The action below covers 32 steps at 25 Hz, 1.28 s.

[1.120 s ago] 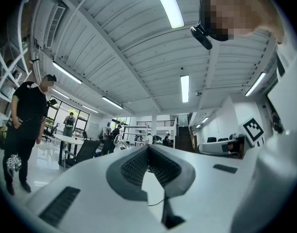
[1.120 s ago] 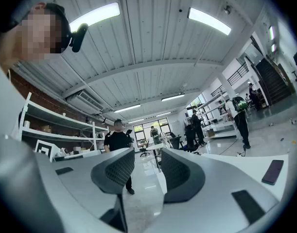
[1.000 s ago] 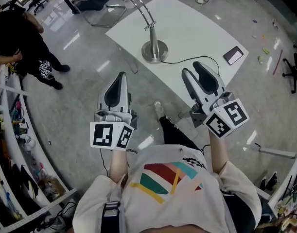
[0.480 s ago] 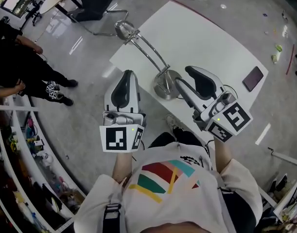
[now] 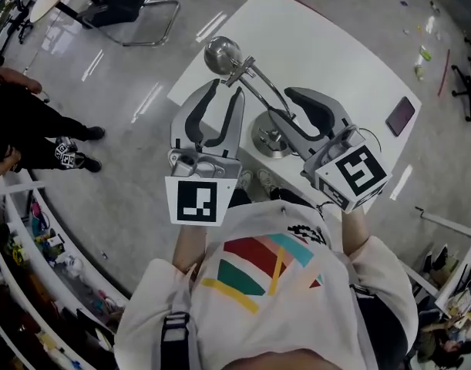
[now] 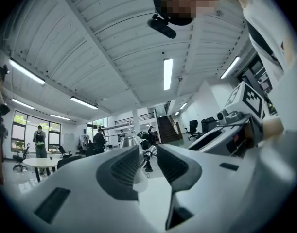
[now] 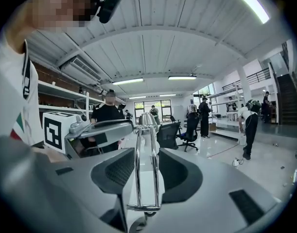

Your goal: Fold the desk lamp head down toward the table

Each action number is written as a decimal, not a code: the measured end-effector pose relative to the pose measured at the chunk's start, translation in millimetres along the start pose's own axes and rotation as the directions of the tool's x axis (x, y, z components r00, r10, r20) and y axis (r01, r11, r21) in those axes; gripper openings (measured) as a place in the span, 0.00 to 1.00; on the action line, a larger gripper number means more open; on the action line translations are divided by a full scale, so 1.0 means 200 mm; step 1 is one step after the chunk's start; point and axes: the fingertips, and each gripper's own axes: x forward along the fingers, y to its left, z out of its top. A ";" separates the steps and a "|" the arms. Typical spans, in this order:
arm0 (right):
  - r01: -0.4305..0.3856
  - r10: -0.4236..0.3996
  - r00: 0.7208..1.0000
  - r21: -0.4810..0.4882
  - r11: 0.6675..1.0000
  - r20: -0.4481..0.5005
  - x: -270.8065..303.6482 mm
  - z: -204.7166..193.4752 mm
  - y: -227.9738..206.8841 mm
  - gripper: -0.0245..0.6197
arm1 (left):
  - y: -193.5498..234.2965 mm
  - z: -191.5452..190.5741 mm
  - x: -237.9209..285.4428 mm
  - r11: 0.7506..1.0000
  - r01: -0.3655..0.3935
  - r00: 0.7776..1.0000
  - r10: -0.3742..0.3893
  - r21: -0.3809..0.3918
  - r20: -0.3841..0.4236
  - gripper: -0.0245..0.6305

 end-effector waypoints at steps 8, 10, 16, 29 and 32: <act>0.040 -0.039 0.994 0.000 0.999 -0.103 0.03 -0.05 -0.03 0.28 | -0.06 -0.11 0.03 0.958 0.187 0.979 -0.163 0.216 -0.126 0.19; 0.061 -0.059 0.990 0.011 0.998 -0.124 0.03 -0.06 -0.03 0.28 | -0.06 -0.11 0.03 0.951 0.198 0.978 -0.175 0.236 -0.117 0.19; 0.102 -0.136 0.920 -0.112 0.989 -0.367 0.17 -0.21 -0.06 0.28 | 0.08 -0.47 0.08 0.987 0.157 0.972 -0.161 -0.038 -0.173 0.17; -0.037 -0.028 0.596 -0.062 0.997 -0.803 0.37 -0.56 -0.08 0.28 | -0.03 -1.10 0.03 0.932 0.240 0.880 -0.327 -0.273 -0.344 0.17; -0.045 -0.004 0.559 -0.035 0.998 -0.829 0.31 -0.58 -0.05 0.28 | -0.12 -1.10 0.00 0.927 0.262 0.878 -0.344 -0.269 -0.333 0.17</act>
